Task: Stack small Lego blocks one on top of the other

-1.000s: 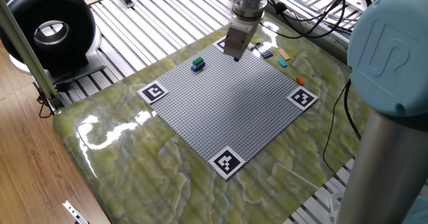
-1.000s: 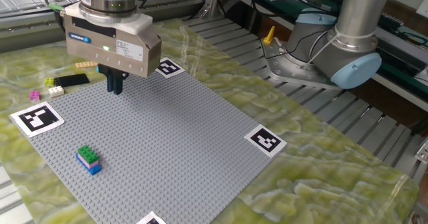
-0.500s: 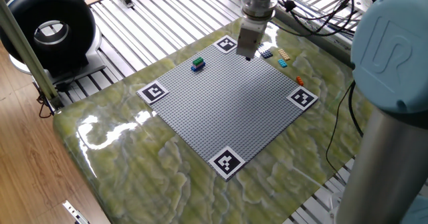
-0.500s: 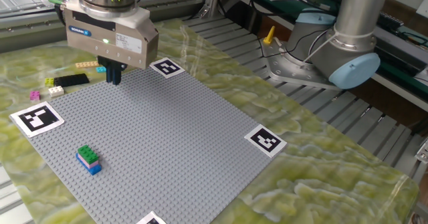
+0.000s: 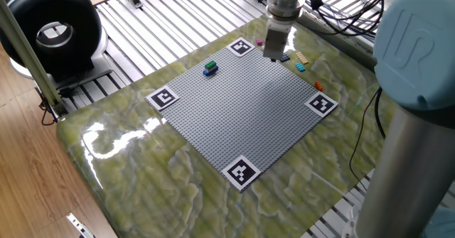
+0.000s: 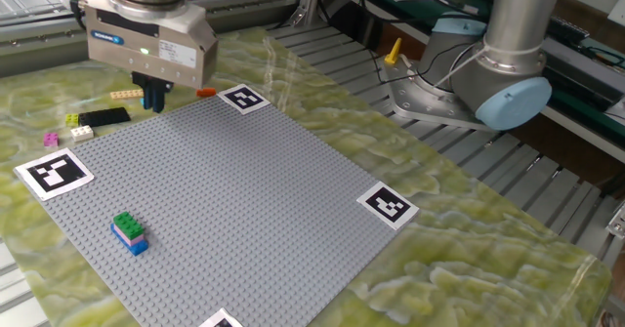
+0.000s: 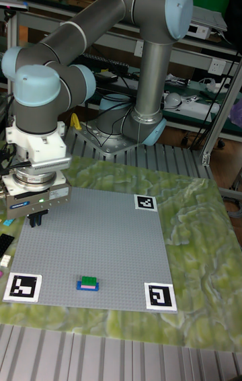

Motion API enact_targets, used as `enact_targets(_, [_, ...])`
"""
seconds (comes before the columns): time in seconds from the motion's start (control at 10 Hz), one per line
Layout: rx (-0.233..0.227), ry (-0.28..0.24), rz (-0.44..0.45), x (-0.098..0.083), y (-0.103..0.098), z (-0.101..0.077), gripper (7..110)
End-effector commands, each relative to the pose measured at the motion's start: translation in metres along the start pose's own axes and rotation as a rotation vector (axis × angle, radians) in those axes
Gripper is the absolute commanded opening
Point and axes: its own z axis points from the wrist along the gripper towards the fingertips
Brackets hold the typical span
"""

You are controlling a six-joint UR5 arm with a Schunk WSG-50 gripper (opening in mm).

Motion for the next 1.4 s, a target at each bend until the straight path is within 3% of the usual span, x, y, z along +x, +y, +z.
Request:
enact_targets(0.0, [0.004,-0.002,-0.027,0.007,-0.011,0.001,7])
enact_targets(0.5, [0.024,0.049,-0.046,0.019,-0.015,0.001,7])
enact_targets(0.8, [0.03,0.046,-0.057,0.019,-0.017,0.002,7])
enact_targets(1.3, [-0.032,0.017,-0.062,0.012,-0.002,0.002,7])
